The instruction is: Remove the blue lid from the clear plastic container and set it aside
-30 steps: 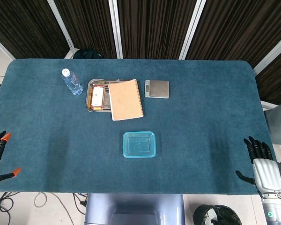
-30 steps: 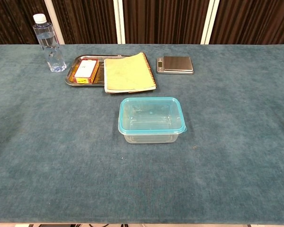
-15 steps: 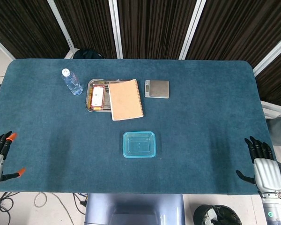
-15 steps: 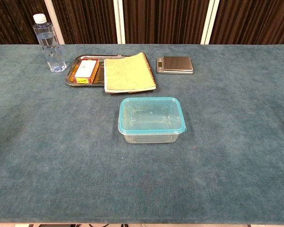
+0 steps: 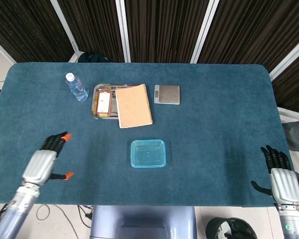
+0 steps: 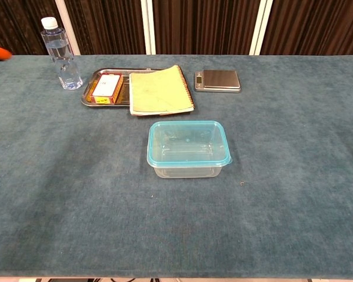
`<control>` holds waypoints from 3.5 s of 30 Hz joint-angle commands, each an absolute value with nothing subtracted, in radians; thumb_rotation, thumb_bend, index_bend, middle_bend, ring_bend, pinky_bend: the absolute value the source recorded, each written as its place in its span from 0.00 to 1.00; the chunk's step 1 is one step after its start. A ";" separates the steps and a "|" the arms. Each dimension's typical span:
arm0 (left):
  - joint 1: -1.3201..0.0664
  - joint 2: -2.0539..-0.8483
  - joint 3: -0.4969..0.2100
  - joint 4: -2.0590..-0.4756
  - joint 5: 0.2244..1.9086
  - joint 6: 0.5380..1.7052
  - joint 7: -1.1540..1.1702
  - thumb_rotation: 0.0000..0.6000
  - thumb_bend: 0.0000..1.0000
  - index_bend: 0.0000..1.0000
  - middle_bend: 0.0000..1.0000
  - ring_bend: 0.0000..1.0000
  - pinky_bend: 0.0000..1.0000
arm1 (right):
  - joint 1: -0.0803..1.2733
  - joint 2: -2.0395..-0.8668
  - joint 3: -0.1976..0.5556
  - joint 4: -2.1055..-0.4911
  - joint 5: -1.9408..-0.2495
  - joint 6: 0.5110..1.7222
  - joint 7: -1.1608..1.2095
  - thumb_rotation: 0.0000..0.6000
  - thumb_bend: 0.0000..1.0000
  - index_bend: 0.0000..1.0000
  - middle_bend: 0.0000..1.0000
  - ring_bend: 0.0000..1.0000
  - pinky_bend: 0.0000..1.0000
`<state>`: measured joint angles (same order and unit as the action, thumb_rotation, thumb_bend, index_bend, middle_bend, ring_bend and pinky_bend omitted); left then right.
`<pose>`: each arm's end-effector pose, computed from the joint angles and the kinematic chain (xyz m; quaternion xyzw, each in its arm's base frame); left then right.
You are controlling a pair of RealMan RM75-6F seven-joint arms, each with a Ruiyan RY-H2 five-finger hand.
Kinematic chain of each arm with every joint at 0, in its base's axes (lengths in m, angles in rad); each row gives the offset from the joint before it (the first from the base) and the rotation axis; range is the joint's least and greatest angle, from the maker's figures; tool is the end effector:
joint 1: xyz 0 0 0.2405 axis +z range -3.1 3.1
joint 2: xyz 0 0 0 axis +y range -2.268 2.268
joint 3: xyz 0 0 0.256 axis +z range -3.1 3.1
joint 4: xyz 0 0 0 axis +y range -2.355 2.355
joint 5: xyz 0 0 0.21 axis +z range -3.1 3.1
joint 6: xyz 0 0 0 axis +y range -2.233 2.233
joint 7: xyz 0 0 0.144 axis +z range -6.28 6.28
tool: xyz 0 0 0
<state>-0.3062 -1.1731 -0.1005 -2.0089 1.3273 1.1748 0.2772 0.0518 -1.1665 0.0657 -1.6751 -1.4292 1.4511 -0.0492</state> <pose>-0.1937 0.2225 0.0861 -0.6607 -0.4672 -0.3966 0.4336 -0.3094 -0.1725 0.1391 0.5610 -0.4380 0.3794 0.5912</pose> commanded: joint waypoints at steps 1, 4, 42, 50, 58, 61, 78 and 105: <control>-0.405 -1.307 -0.146 -2.043 1.181 1.115 0.444 1.00 0.00 0.00 0.00 0.00 0.00 | 0.052 -1.166 0.067 -1.677 -1.425 1.448 -0.046 1.00 0.25 0.00 0.00 0.00 0.00; -0.453 -1.392 -0.161 -2.038 1.092 1.113 0.530 1.00 0.00 0.00 0.00 0.00 0.00 | 0.055 -1.167 0.070 -1.678 -1.415 1.440 -0.045 1.00 0.25 0.00 0.00 0.00 0.00; -0.829 -1.888 -0.325 -1.650 0.613 1.093 0.747 1.00 0.00 0.00 0.00 0.00 0.02 | 0.064 -1.175 0.076 -1.674 -1.377 1.407 -0.046 1.00 0.25 0.00 0.00 0.00 0.00; -0.876 -1.969 -0.335 -1.534 0.684 1.069 0.688 1.00 0.02 0.01 0.03 0.03 0.18 | 0.065 -1.174 0.076 -1.675 -1.373 1.403 -0.042 1.00 0.25 0.00 0.00 0.00 0.00; -0.891 -2.008 -0.304 -1.447 0.800 1.073 0.631 1.00 0.17 0.16 0.26 0.25 0.39 | 0.066 -1.171 0.074 -1.676 -1.376 1.402 -0.039 1.00 0.25 0.00 0.00 0.00 0.00; -0.891 -1.985 -0.284 -1.434 0.841 1.060 0.622 1.00 0.17 0.16 0.26 0.25 0.39 | 0.067 -1.170 0.073 -1.682 -1.380 1.401 -0.041 1.00 0.25 0.00 0.00 0.00 0.00; -0.947 -1.754 -0.223 -1.417 1.126 0.791 0.352 1.00 0.17 0.14 0.24 0.22 0.38 | 0.149 -1.234 0.074 -1.712 -1.483 1.359 -0.144 1.00 0.25 0.00 0.00 0.00 0.00; -0.961 -1.810 -0.182 -1.374 1.166 0.749 0.201 1.00 0.17 0.14 0.24 0.22 0.38 | 0.214 -1.577 0.038 -1.725 -1.390 1.283 -0.399 1.00 0.25 0.00 0.00 0.00 0.00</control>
<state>-0.9601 -1.8079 -0.1832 -1.3741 1.1642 0.7482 0.2013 0.2152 -1.5654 0.0427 -1.7307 -1.3917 1.2802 -0.3971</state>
